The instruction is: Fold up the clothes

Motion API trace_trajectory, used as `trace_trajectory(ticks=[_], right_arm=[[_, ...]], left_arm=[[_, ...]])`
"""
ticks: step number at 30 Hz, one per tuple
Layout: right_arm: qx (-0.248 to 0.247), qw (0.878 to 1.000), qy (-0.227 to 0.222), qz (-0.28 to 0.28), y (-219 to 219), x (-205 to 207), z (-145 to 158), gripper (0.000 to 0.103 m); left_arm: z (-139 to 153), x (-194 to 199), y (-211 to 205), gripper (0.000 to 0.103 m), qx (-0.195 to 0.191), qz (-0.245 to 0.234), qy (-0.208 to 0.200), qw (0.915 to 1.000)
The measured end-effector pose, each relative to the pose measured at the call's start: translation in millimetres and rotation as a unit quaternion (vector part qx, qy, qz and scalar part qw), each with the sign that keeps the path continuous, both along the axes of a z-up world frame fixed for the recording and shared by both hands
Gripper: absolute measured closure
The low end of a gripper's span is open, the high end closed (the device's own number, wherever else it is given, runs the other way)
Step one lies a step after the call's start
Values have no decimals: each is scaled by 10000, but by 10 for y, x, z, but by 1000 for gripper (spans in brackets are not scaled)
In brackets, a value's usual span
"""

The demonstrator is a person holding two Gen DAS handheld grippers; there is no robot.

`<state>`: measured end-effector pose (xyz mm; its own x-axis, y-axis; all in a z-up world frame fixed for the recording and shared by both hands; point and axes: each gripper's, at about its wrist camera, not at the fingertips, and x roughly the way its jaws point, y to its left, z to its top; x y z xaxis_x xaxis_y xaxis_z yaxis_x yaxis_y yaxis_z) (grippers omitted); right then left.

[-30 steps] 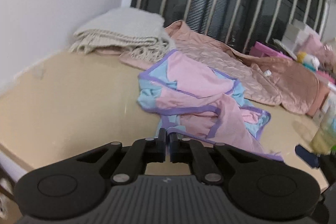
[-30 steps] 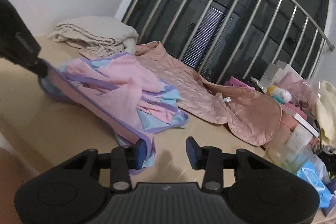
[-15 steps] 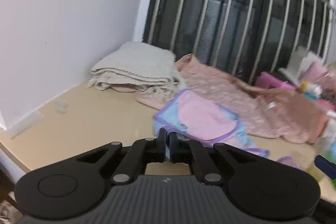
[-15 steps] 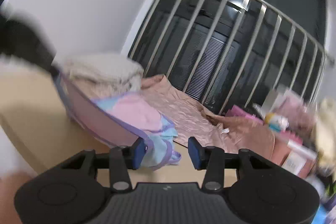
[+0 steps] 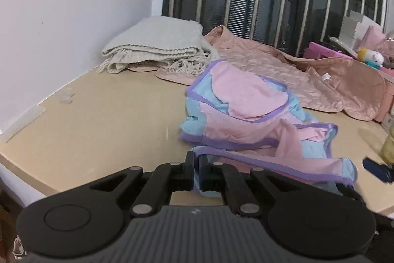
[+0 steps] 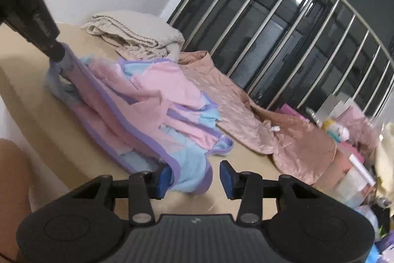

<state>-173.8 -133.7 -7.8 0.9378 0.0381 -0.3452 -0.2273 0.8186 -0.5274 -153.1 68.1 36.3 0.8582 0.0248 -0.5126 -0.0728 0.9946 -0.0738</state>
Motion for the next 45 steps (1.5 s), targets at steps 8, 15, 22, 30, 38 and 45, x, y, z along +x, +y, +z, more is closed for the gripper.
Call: trace_trajectory(ticks=[8,15,22,30,38,45], right_arm=[[111,9997,204,-115,44,44,18,102],[369,9982,445,-162,-85,-13,18,102],[545,9972,477,-174,-100,-73,-19,102],[1646,9795,-1104,364,-495,-493,1378,102],[2076,9175,-3197,1133,-953,-1766,2625,102],[1771,9553,-2271,663,-880,-772,2478,102]], left_arm=[[-22,-102,-58,100,262,-40,-66,9996],[-225,-262,-244,96,934,-192,-207,9952],[-269,-228,-229,97,1007,-240,-144,9945],[1188,-665,-4,101,68,-460,-1933,9800],[2334,-1818,189,101,-540,-1203,-3737,9181],[2069,-772,99,101,-580,-1149,-2767,9523]])
